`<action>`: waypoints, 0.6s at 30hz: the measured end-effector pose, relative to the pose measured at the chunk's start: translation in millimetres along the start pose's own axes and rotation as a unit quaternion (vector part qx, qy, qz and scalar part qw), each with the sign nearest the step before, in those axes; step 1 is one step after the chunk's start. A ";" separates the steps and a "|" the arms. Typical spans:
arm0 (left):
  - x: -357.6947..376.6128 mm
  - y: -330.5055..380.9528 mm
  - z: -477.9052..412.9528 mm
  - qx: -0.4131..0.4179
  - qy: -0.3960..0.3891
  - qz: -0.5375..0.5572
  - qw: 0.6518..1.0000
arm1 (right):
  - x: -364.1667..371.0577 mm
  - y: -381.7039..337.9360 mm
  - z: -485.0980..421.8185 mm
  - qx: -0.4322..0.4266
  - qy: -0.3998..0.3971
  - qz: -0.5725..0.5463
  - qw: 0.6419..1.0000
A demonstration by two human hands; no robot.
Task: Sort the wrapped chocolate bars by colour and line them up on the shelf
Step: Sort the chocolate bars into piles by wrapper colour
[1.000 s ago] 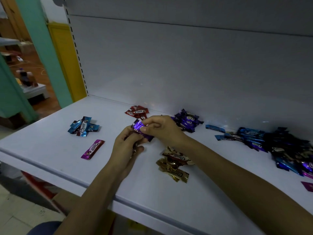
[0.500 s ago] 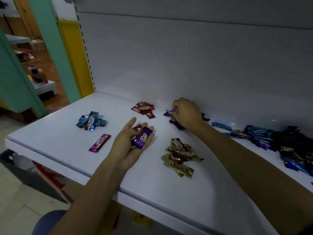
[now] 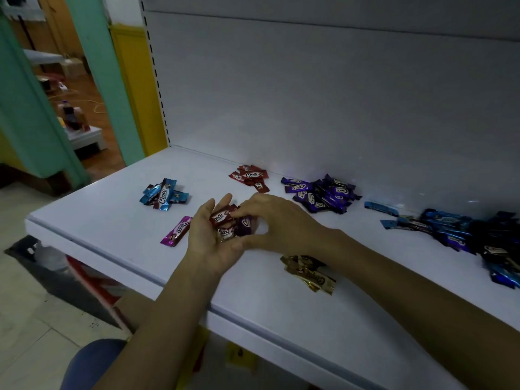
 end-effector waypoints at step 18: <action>4.4 -3.1 10.6 -0.035 -0.127 -0.044 0.990 | 8.1 10.8 -13.9 0.057 0.130 -0.102 0.985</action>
Point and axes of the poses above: each hand's wrist, its own z-axis away from the middle knuckle, its own x-axis out of the palm, y = z × x, the point moved 1 cm from there along -z, towards the middle knuckle, and after that the axes turned 2 degrees about z, right-handed, at the moved point
